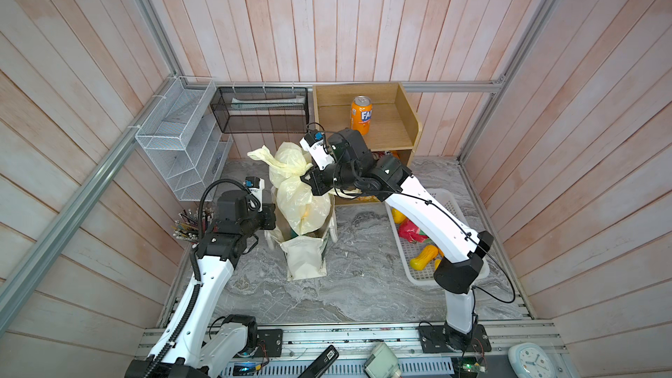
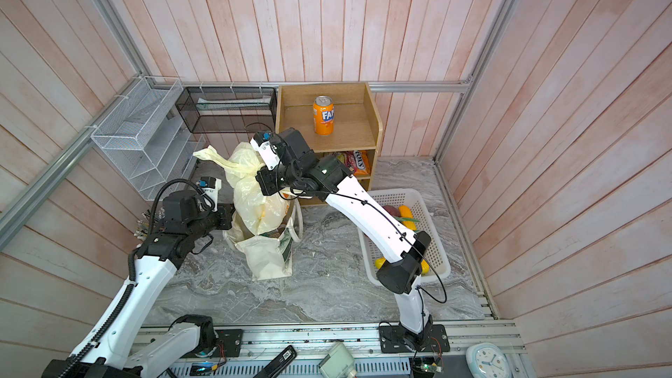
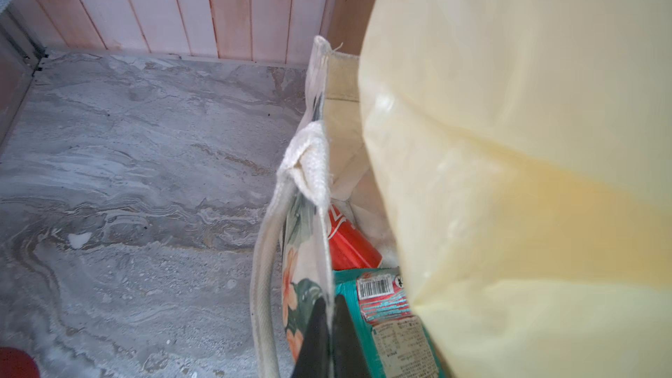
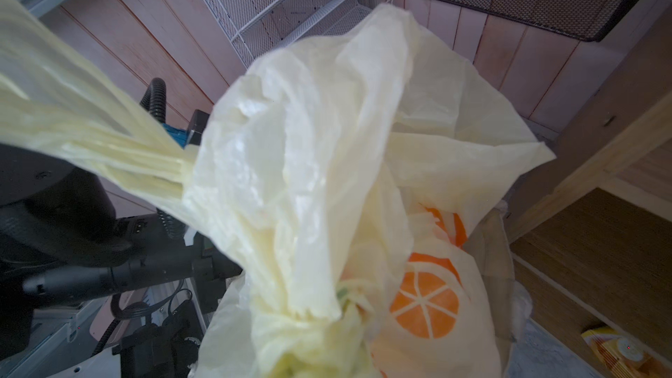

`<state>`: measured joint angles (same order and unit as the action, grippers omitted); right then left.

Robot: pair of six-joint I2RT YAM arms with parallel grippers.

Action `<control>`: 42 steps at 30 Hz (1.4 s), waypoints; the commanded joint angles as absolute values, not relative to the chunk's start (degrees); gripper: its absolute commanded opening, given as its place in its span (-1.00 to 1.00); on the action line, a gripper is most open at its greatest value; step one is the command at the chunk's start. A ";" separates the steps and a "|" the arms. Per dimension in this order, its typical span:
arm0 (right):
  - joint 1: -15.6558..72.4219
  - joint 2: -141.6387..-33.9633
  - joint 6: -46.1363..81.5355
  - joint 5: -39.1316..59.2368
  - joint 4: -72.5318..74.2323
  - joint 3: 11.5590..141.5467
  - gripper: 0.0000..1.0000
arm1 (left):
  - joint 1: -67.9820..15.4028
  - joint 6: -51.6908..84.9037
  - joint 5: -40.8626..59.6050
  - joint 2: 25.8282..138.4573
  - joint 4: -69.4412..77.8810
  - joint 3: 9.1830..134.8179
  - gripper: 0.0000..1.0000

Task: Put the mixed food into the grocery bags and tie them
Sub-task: 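Carry the cream bag with the right gripper and lower it into the canvas tote, then open the right gripper to release the bag inside the tote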

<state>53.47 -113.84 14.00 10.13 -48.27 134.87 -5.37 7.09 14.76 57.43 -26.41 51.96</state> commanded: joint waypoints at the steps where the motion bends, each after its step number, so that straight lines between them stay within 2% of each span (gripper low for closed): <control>1: 53.70 -116.59 11.84 9.84 -51.86 133.70 -1.00 | -5.10 7.02 18.50 56.82 -23.87 51.70 -1.00; 16: 54.05 -131.17 7.03 4.48 -61.41 136.21 -1.00 | -5.14 8.76 20.48 55.65 -22.07 52.23 -1.00; 27: 54.22 -141.81 7.40 7.71 -63.19 136.13 -1.00 | -5.10 9.88 21.08 55.06 -21.36 51.50 -1.00; 35: 54.32 -142.18 6.97 8.27 -63.22 136.47 -1.00 | -5.10 10.37 21.28 55.30 -21.01 51.39 -1.00; 36: 54.33 -141.61 7.03 8.24 -63.42 137.31 -0.96 | -5.10 10.37 21.23 55.28 -20.92 51.38 -1.00; 40: 54.36 -139.31 7.38 9.31 -65.71 143.06 -0.12 | -5.12 10.36 21.26 55.63 -20.92 51.37 -1.00; 42: 54.32 -137.48 7.96 9.31 -66.28 145.60 0.06 | -5.13 10.43 21.23 55.79 -20.83 51.31 -1.00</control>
